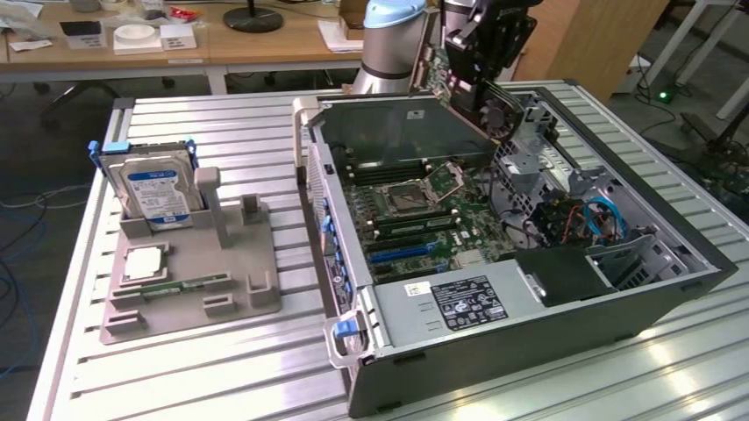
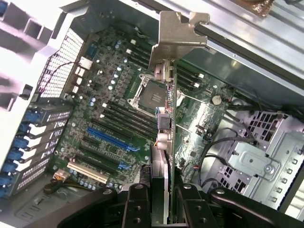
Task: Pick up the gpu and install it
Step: 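Insert the gpu into the slot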
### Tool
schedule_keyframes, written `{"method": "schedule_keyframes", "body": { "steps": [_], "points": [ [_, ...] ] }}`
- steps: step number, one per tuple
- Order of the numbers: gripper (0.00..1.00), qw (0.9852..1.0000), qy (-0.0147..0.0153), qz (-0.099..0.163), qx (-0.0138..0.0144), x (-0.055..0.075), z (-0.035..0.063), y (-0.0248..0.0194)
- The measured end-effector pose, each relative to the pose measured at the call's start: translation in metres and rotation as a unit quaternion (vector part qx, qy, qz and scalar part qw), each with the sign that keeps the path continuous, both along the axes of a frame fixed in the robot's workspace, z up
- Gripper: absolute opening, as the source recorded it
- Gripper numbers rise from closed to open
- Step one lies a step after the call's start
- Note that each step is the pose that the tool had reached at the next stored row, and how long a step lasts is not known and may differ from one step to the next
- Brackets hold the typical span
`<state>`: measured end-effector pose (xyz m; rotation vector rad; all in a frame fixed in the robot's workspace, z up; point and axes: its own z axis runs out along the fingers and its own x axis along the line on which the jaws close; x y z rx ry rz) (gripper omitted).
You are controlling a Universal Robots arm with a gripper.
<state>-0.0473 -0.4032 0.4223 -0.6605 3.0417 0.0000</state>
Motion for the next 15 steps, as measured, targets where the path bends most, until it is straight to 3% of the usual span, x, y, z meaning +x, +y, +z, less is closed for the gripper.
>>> {"method": "schedule_keyframes", "body": {
  "steps": [9, 15],
  "points": [
    [0.27, 0.9992, 0.0000, 0.040, 0.0000, -0.0020, 0.0000, -0.0005],
    [0.27, 0.9974, 0.0000, 0.072, 0.0000, -0.0023, 0.0000, -0.0006]
  ]
}}
